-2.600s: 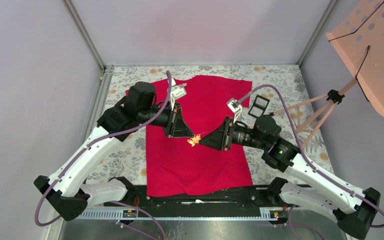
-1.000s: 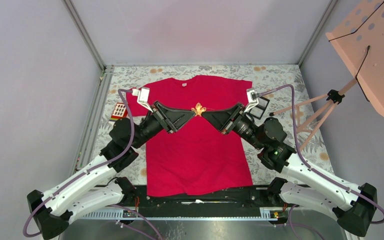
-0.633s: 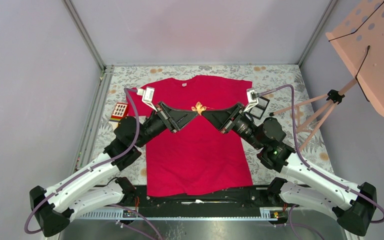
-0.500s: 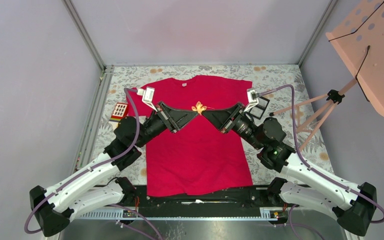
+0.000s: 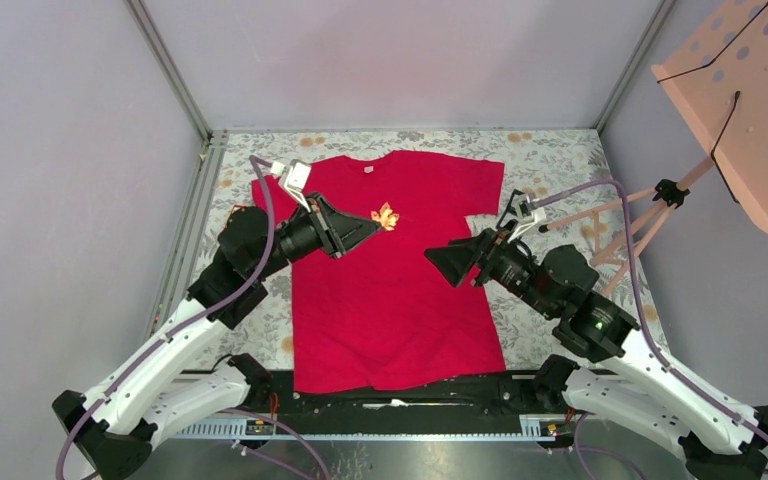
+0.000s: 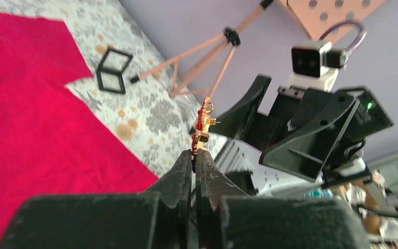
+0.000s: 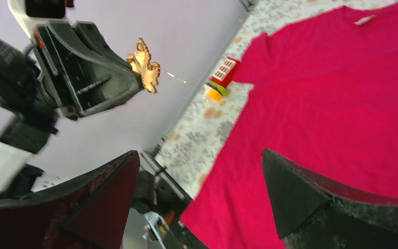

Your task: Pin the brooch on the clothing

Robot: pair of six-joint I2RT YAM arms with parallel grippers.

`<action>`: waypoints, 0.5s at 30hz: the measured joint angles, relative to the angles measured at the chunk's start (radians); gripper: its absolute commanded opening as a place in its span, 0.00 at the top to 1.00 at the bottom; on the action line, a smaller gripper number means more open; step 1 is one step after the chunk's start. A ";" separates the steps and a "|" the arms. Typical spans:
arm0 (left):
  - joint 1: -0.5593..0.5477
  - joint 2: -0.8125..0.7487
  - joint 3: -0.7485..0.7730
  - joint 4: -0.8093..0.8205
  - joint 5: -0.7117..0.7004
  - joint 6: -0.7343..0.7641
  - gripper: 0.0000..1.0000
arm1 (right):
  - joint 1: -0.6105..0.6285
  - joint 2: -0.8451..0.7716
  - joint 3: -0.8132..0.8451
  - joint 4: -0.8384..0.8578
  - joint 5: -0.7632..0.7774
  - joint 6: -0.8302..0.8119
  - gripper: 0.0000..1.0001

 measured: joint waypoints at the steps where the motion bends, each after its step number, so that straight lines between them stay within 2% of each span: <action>1: 0.019 0.013 0.015 -0.024 0.045 0.013 1.00 | -0.005 -0.003 0.018 -0.050 -0.005 -0.022 0.04; 6: 0.035 0.095 0.077 -0.146 0.251 0.092 1.00 | -0.117 0.048 0.143 -0.233 -0.171 -0.105 0.12; 10: 0.035 0.107 0.078 -0.234 0.348 0.138 1.00 | -0.212 0.114 0.207 -0.281 -0.348 -0.132 0.21; 15: 0.035 0.098 0.078 -0.262 0.428 0.163 1.00 | -0.228 0.203 0.223 -0.278 -0.574 -0.127 0.32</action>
